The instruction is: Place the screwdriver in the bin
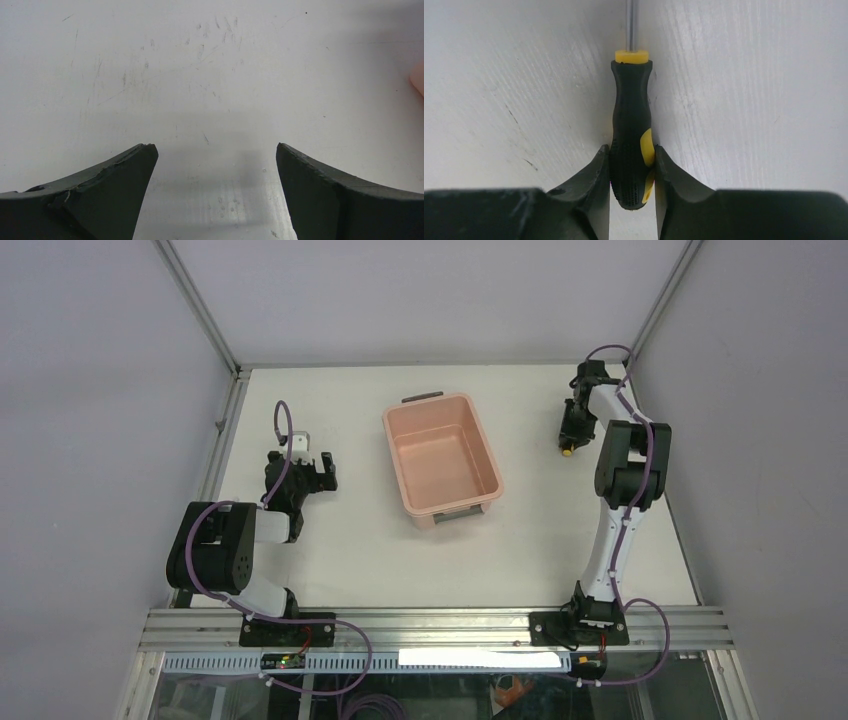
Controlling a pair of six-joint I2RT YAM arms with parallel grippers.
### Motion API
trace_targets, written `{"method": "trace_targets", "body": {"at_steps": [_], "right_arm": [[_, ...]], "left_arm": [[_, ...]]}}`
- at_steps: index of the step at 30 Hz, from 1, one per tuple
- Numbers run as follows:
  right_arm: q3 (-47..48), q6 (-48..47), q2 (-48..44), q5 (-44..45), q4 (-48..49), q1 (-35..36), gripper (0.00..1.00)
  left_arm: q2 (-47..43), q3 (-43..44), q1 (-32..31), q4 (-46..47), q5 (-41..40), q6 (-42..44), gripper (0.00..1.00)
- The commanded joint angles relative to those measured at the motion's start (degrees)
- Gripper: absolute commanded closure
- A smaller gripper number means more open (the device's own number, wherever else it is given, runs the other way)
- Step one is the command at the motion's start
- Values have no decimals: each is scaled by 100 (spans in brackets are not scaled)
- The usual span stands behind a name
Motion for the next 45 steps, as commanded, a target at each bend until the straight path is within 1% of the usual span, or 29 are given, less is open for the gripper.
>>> {"method": "trace_targets", "body": {"at_steps": [1,5,9,13,19,23,30,33,36,38,39,42,45], "right_arm": [[381,-108,-319,127,-613,-18,100],[545,-105,-1073,55,-937,-19,100],[762,-98,-1693,-749,-1491,2,100],[781,37,-2287,-868,-1712,264,100],[982,349,-2933,-737,-1946,1207,100],[1024,578,-3238,-695,-1667,2174,100],[1151,777,-3182,-520,-1250,3607,100],[1103,829,-2977,-440,-1103,3961,100],[822,1063,-2786,488,-901,4380,100],[411,1184,-2740,941,-627,4600,97],[157,1291,-2733,953,-423,4652,96],[-563,1548,-2651,516,185,4683,95],[-971,1623,-2410,243,536,4703,93]], "left_arm": [[-165,111,-36,150,76,-106,1],[-168,111,-39,150,78,-106,1],[-165,111,-40,150,81,-106,1],[-166,111,-35,150,83,-106,1],[-168,111,-35,154,78,-106,1],[-167,111,-35,150,76,-106,1],[-170,111,-38,150,76,-106,1],[-172,111,-35,150,76,-106,1],[-173,111,-38,150,75,-106,1],[-166,111,-43,150,76,-106,1],[-168,111,-36,150,75,-106,1],[-168,111,-36,152,76,-106,1],[-168,111,-40,150,76,-106,1]]}}
